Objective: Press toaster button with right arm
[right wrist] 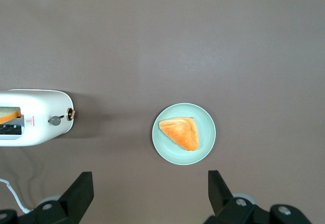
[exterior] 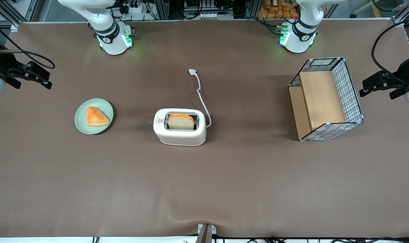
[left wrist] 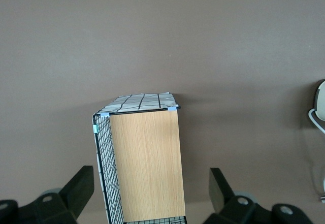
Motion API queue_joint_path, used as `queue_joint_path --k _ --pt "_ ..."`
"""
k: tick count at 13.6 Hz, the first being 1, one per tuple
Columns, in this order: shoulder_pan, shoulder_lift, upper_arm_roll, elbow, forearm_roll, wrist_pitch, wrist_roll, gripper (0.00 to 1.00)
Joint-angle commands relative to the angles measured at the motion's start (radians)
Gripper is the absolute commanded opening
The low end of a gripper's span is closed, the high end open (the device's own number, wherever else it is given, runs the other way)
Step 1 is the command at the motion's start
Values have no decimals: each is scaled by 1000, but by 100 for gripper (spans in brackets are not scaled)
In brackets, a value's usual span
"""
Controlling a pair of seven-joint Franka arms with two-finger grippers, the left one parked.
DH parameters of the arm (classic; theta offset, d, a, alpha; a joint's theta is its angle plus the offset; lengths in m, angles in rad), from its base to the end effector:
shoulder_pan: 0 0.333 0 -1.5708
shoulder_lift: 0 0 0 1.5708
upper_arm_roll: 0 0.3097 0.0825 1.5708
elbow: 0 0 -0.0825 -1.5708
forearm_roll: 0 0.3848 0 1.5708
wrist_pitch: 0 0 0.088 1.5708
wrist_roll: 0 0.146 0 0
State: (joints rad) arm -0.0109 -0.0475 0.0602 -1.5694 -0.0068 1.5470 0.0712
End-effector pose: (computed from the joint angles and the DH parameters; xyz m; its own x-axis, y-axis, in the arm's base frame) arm 0.5390 0.0263 0.6037 0.9994 -0.0221 0.0256 -0.0223 -0.9997 0.0078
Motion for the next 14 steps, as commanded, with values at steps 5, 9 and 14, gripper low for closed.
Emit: queue_joint_path --k 5,9,14 --pt "-8 11 4 11 4 -12 -7 100" --pt "15 18 10 5 -7 -50 -10 100" --pt "22 60 10 0 4 -53 -5 100"
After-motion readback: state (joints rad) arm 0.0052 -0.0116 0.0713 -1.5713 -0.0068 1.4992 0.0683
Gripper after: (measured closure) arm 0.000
